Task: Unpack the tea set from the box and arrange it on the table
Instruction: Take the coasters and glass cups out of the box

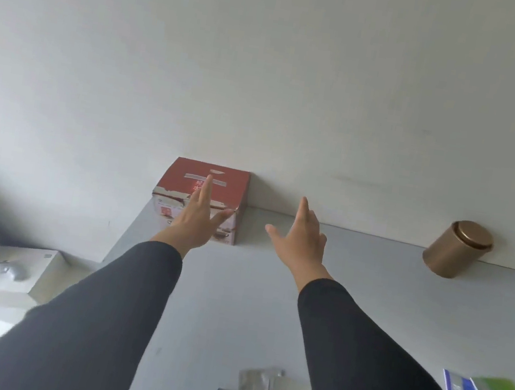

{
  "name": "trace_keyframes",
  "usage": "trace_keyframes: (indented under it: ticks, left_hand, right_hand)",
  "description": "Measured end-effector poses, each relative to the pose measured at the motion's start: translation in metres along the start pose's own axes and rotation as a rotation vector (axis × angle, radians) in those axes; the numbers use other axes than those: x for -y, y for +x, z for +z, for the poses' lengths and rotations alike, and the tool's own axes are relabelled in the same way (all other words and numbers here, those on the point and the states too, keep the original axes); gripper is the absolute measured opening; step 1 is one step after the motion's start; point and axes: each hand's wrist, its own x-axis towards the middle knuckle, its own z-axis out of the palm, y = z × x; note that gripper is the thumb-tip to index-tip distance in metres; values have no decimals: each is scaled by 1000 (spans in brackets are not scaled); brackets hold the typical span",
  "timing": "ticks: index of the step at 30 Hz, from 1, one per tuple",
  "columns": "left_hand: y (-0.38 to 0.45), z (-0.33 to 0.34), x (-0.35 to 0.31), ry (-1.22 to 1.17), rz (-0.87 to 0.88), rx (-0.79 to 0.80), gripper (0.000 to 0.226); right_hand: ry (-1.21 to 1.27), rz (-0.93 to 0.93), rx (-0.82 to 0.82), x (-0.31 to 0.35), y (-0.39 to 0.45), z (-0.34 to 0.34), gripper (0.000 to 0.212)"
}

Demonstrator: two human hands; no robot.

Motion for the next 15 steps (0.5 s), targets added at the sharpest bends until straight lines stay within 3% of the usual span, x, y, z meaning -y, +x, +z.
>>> trace_keyframes:
  ticks: [10, 15]
  left_hand:
    - [25, -28, 70, 88, -189, 4, 80]
    - [46, -30, 98, 142, -214, 19, 78]
  right_hand:
    - [-14, -123, 144, 62, 41, 63, 87]
    - [-41, -93, 191, 74, 52, 88, 86]
